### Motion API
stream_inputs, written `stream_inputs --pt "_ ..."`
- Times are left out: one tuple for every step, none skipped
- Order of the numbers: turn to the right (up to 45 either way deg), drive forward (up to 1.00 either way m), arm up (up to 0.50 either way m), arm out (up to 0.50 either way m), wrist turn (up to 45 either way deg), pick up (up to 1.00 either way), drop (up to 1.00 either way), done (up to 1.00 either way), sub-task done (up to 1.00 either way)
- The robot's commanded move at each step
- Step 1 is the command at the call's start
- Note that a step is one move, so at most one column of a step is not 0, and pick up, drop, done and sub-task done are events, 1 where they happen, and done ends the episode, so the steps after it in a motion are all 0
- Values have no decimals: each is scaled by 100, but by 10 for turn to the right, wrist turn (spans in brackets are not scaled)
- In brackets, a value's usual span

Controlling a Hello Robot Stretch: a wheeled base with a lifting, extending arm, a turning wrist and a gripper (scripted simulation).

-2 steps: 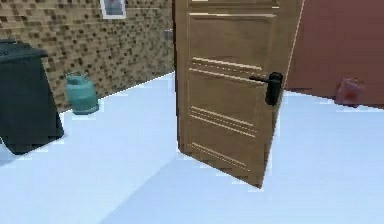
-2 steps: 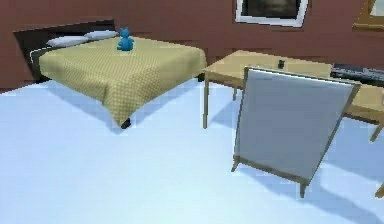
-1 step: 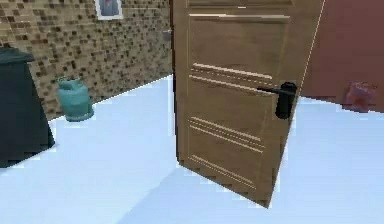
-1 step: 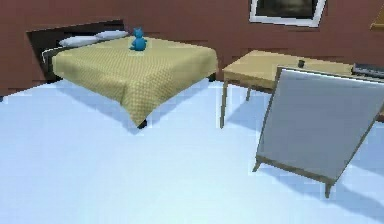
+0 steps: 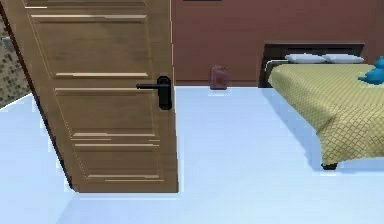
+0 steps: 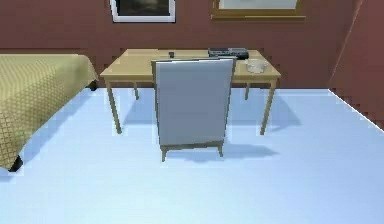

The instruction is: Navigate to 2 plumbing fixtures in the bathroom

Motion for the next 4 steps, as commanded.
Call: stream_inputs --pt "0 15 0 0 0 0 0 0 0" --pt "-450 0 0 0 0 0 0 0 0" --pt "-390 0 0 0 0 0 0 0 0" --pt "0 65 0 0 0 0 0 0 0"
